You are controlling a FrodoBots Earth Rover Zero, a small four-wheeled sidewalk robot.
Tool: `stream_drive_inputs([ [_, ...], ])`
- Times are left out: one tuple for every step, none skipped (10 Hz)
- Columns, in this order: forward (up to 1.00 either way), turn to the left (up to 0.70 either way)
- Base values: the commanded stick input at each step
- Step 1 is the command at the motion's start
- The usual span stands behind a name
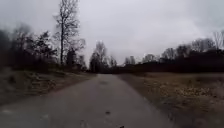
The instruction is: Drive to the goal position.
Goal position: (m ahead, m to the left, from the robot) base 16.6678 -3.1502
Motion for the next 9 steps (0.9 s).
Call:
stream_drive_inputs([
  [1.0,0.4],
  [1.0,0.4],
  [1.0,0.24],
  [1.0,0.06],
  [1.0,0.0],
  [1.0,-0.1],
  [1.0,-0.3],
  [1.0,-0.4],
  [1.0,-0.4],
])
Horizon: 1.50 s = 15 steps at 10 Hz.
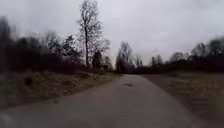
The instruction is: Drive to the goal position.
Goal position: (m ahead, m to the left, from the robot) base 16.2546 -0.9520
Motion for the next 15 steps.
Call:
stream_drive_inputs([
  [1.0,-0.4],
  [1.0,-0.4],
  [1.0,-0.4],
  [1.0,-0.4],
  [1.0,-0.4],
  [1.0,-0.4],
  [1.0,-0.4],
  [1.0,-0.35],
  [1.0,-0.2],
  [1.0,-0.12],
  [1.0,-0.04],
  [1.0,0.0],
  [1.0,0.0],
  [1.0,0.0],
  [1.0,0.0],
])
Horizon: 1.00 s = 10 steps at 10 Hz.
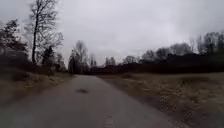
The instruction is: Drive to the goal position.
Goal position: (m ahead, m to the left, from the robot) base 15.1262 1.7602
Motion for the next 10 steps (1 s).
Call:
stream_drive_inputs([
  [1.0,0.11],
  [1.0,0.31],
  [1.0,0.39],
  [1.0,0.4],
  [1.0,0.4],
  [1.0,0.4],
  [1.0,0.4],
  [1.0,0.22],
  [1.0,0.0],
  [1.0,0.0],
])
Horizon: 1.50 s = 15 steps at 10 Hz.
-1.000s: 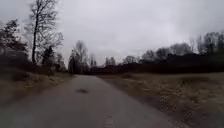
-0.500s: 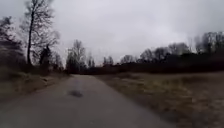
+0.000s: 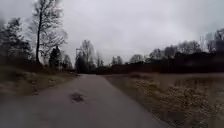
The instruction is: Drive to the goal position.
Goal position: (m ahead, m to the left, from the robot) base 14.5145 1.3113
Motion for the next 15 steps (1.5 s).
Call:
stream_drive_inputs([
  [1.0,0.0],
  [1.0,0.0],
  [1.0,0.0],
  [1.0,0.0],
  [1.0,0.15],
  [1.0,0.34],
  [1.0,0.4],
  [1.0,0.12],
  [1.0,0.0],
  [1.0,0.0],
  [1.0,0.0],
  [1.0,0.0],
  [1.0,0.0],
  [1.0,0.16],
  [1.0,0.4],
])
